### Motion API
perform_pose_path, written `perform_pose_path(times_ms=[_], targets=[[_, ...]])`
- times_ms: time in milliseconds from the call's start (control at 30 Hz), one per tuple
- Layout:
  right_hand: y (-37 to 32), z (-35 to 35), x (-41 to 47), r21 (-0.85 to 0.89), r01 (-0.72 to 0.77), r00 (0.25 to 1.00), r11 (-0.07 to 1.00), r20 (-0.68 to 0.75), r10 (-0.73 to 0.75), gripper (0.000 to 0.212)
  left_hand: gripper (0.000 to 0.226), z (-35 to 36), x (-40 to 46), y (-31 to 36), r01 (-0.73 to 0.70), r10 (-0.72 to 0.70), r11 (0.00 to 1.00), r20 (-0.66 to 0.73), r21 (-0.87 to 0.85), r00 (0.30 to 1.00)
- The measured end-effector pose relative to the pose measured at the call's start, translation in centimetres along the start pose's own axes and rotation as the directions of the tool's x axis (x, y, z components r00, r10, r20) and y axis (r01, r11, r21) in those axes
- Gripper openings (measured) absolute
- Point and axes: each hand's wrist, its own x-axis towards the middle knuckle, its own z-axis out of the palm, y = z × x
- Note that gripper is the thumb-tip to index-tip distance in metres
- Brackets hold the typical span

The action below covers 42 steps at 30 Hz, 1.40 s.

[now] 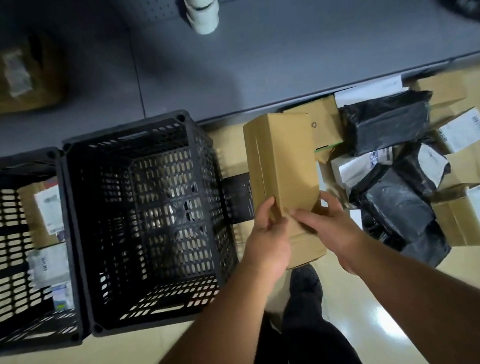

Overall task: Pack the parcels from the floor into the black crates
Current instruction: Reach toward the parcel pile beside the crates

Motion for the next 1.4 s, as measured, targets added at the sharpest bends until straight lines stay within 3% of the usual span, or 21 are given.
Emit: perform_pose_path(times_ms=[200, 300, 400, 600, 767, 833, 1000, 1133, 1233, 1400], targets=[[-1.8, 1.1, -6.5, 0.036, 0.067, 0.997, 0.997, 0.043, -0.069, 0.037, 0.064, -2.5, -5.4, 1.0, -0.017, 0.015, 1.0, -0.095, -0.02, 0.995], [-2.3, 2.1, -9.4, 0.016, 0.104, 0.993, 0.994, 0.055, -0.104, 0.036, 0.069, -4.4, -7.4, 1.0, -0.028, 0.023, 0.999, -0.173, -0.021, 0.985], [-2.3, 3.3, -12.0, -0.011, 0.128, 0.99, 0.992, 0.062, -0.127, 0.028, 0.089, -6.2, -8.9, 0.0, -0.029, 0.02, 0.998, -0.178, -0.049, 0.984], [-0.8, 7.5, -15.9, -0.136, 0.266, 0.948, 0.954, 0.216, -0.233, 0.038, 0.095, -10.1, -11.5, -3.9, -0.014, -0.039, 0.96, -0.184, -0.279, 0.982], [1.4, 11.9, -18.2, -0.131, 0.23, 0.931, 0.964, 0.319, -0.179, 0.06, 0.101, -14.4, -13.3, -8.5, 0.008, -0.071, 0.923, -0.15, -0.385, 0.986], [2.6, 13.9, -19.4, -0.14, 0.214, 0.935, 0.967, 0.316, -0.161, 0.06, 0.103, -16.8, -14.1, -10.6, 0.014, -0.078, 0.912, -0.14, -0.41, 0.987], [4.2, 19.3, -21.7, -0.128, 0.167, 0.973, 0.978, 0.184, -0.142, 0.038, 0.093, -23.9, -17.2, -14.4, 0.06, -0.09, 0.889, -0.045, -0.454, 0.995], [5.2, 24.0, -23.6, -0.106, 0.046, 0.992, 0.993, 0.122, -0.033, 0.055, 0.075, -29.4, -20.0, -16.6, 0.052, -0.062, 0.845, 0.0, -0.532, 0.998], [4.9, 27.9, -25.3, -0.055, -0.065, 0.988, 0.996, 0.137, 0.072, 0.052, 0.069, -33.5, -21.7, -17.7, 0.018, -0.025, 0.817, -0.005, -0.577, 1.0], [3.7, 33.6, -28.1, -0.026, -0.093, 0.956, 0.995, 0.276, 0.097, 0.044, 0.058, -39.6, -23.9, -19.0, 0.036, 0.007, 0.793, 0.068, -0.608, 0.998]])
